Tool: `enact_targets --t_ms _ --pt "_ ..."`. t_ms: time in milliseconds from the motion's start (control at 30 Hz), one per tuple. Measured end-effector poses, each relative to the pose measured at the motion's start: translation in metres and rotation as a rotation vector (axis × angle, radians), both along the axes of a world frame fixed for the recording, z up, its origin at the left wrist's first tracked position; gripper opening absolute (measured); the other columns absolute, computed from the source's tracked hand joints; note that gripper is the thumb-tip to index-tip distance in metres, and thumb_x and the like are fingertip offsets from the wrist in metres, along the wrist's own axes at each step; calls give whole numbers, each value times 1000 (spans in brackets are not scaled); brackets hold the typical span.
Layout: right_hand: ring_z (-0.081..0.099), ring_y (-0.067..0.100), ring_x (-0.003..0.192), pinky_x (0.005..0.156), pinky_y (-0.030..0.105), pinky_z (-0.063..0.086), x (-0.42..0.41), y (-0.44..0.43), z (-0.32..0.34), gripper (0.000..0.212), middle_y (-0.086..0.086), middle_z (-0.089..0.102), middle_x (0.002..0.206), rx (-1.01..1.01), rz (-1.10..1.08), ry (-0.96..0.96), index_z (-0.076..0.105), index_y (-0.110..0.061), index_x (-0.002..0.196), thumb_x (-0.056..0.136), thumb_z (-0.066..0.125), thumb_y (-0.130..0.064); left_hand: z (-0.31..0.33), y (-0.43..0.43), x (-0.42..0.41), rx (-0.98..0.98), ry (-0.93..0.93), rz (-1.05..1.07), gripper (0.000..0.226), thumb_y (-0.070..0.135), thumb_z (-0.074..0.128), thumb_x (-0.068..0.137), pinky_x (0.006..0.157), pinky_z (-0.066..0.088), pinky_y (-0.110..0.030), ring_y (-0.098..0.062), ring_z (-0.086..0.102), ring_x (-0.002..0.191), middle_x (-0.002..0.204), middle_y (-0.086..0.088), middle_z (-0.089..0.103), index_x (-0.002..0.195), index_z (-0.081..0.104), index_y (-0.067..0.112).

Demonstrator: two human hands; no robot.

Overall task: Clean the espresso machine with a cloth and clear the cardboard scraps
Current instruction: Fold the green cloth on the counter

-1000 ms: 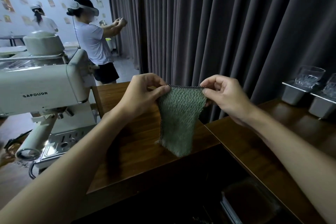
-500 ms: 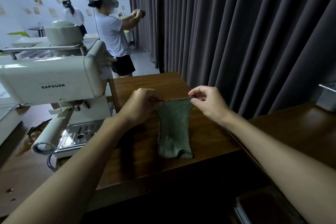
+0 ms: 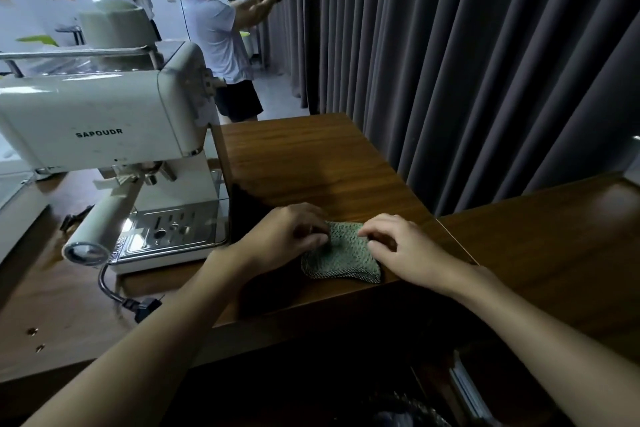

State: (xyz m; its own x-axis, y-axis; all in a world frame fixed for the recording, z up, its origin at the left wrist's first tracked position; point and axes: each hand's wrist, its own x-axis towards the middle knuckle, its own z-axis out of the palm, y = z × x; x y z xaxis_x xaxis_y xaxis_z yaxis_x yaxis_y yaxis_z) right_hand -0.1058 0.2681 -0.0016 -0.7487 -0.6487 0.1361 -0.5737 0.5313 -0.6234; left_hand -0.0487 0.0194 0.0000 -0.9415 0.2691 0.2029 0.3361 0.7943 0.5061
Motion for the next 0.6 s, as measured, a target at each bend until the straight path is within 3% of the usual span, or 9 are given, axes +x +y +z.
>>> enact_targets --t_ms 100,200,400,600 --pt "30 3 130 105 34 22 -2 -3 -17 36 -23 45 136 205 13 66 56 -37 128 92 58 -43 -12 5 1 -101 -70 18 50 54 65 87 108 45 -43 -10 52 132 140 5 60 126 68 24" --pt "23 1 134 101 31 15 0 -5 -22 42 -25 39 143 210 0 93 53 -39 133 92 58 -47 -17 1 7 -152 -80 87 66 73 49 82 106 42 -50 -8 47 135 140 12 58 129 66 30" --pt "20 1 134 100 33 12 1 -16 -22 43 -30 35 145 219 55 56 51 -43 133 91 57 -52 -22 -11 27 -165 -73 158 58 69 57 86 109 32 -46 -10 36 140 146 20 50 135 59 37" --pt "20 4 133 101 38 14 8 -32 -21 51 -31 34 147 229 103 1 47 -44 137 88 58 -57 -27 -28 50 -118 -73 185 86 91 40 72 108 41 -43 -14 46 131 140 13 57 130 65 32"
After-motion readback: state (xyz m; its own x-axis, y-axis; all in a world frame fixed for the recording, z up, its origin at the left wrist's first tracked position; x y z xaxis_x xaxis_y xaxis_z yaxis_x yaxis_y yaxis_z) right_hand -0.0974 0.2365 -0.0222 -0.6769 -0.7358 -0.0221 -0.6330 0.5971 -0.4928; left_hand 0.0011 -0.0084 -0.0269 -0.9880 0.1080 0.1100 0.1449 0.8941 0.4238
